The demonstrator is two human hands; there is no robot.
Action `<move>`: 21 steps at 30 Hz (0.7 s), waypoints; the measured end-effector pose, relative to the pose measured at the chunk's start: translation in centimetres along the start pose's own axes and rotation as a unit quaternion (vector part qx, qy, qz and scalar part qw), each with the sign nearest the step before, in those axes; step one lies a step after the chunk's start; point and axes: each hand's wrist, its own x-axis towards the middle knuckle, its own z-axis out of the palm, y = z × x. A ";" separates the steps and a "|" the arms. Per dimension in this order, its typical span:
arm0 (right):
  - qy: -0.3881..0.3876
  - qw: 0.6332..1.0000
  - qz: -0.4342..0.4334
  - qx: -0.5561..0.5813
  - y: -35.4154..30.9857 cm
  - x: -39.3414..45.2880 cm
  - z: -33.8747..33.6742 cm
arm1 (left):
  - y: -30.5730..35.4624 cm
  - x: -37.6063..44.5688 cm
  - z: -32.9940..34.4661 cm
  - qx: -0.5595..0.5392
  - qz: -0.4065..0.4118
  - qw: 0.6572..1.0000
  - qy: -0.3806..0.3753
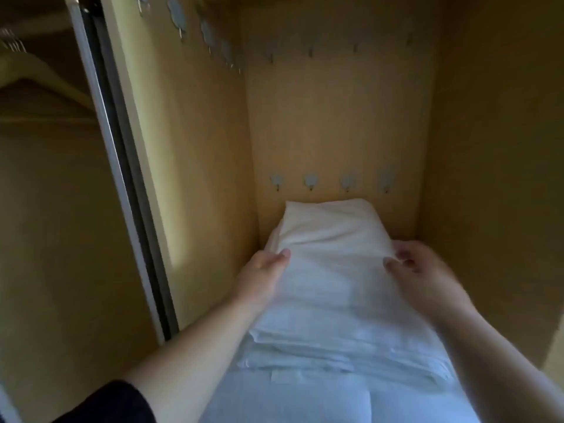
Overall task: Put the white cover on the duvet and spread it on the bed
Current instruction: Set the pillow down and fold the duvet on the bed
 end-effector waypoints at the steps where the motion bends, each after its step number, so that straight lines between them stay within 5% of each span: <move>1: 0.004 0.999 0.002 -0.047 0.9 1.9 1.2 | -0.7 1.4 0.3 0.016 -0.022 1.000 0.008; 4: -0.028 0.990 0.042 -0.132 2.8 5.3 4.7 | -3.9 4.8 0.8 0.049 -0.132 0.990 0.014; 10: -0.026 0.981 0.187 0.043 6.5 9.9 7.1 | -6.6 6.9 1.7 0.088 -0.180 0.978 -0.048; 14: -0.084 0.934 0.295 0.181 8.1 10.8 6.5 | -7.8 9.4 2.3 0.013 -0.209 0.976 -0.065; 21: -0.149 0.886 0.312 0.308 7.2 10.4 6.4 | -9.2 12.6 1.8 -0.186 -0.223 0.954 -0.076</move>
